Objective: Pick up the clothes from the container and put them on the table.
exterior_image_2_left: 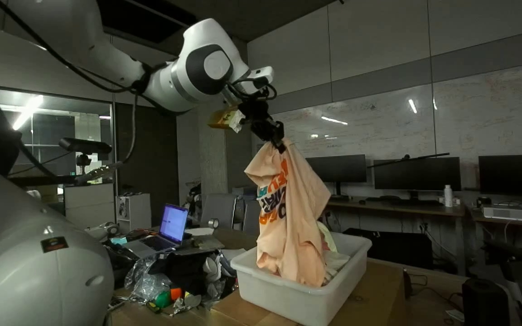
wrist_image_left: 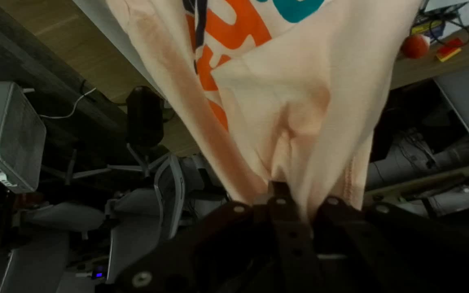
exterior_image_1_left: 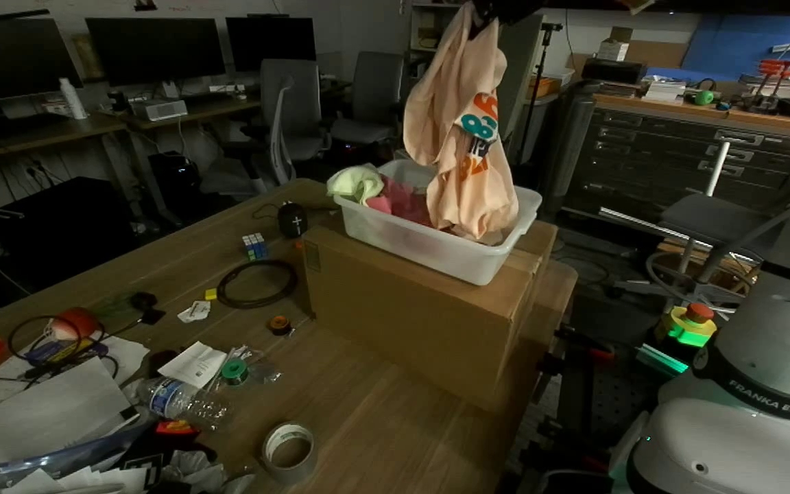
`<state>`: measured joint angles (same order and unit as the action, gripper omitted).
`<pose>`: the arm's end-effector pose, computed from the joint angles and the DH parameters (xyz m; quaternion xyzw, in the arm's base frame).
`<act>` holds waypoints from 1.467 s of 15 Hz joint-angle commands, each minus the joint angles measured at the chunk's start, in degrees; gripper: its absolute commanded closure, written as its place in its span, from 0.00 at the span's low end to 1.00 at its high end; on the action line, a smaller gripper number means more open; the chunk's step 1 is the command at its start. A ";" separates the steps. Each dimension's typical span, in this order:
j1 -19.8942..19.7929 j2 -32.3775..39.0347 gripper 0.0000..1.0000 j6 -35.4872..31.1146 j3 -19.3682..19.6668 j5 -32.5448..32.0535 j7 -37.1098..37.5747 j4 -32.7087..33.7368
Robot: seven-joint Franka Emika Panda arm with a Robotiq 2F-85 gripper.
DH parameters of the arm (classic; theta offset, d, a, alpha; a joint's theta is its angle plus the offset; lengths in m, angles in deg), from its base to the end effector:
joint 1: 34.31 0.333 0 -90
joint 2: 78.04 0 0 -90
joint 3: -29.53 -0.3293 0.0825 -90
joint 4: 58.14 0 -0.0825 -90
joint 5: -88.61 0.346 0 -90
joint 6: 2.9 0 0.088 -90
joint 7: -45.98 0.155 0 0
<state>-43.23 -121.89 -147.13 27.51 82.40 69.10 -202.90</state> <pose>0.3547 -0.0422 0.5907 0.9035 -0.2121 0.3724 0.0063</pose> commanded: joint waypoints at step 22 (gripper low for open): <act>20.49 31.05 0.97 31.03 -11.65 13.86 -18.30 25.32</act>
<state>-23.96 -98.89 -123.36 14.48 96.80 56.40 -187.84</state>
